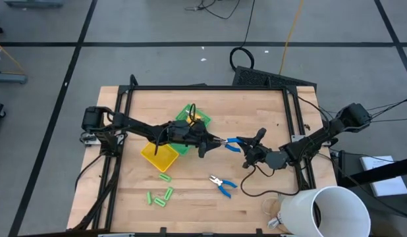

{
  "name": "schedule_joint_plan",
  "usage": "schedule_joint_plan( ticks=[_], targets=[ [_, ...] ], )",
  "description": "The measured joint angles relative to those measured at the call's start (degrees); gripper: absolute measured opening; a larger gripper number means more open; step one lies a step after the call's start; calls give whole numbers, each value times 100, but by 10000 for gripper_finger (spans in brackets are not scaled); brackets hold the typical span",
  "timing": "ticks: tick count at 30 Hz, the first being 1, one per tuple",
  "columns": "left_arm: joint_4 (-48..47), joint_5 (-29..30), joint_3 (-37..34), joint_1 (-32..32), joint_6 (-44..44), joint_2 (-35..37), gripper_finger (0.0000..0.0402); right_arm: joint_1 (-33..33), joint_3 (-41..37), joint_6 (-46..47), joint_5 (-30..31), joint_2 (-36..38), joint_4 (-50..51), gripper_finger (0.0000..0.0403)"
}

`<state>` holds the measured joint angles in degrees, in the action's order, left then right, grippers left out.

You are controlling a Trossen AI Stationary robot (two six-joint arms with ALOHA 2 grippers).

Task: Pick & Place School Supplies
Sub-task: Put the top blue hole puncher into the bottom green bin

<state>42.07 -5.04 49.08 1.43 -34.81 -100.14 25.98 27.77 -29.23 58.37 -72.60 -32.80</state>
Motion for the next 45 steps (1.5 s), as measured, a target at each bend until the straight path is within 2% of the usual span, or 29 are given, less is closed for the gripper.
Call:
schedule_joint_plan(
  ticks=[24, 27, 32, 36, 40, 45],
  targets=[
    [12, 59, 0, -2, 0, 0, 182, 0, 0, 4, -15, 0, 0, 43],
    [13, 59, 0, 10, 2, 0, 159, -1, 0, 5, -15, 0, 0, 43],
    [14, 31, 0, 73, 0, 0, 97, -2, 0, 7, -15, 0, 0, 43],
    [44, -222, 0, 147, -4, 2, 45, -2, -1, 6, -10, 0, 7, 44],
    [120, -438, 0, 267, -2, 7, 38, -5, -2, 411, -8, 0, 16, 60],
    [-21, -442, -4, 308, 36, 140, 38, -9, 0, 705, -4, 2, -7, 101]
  ],
)
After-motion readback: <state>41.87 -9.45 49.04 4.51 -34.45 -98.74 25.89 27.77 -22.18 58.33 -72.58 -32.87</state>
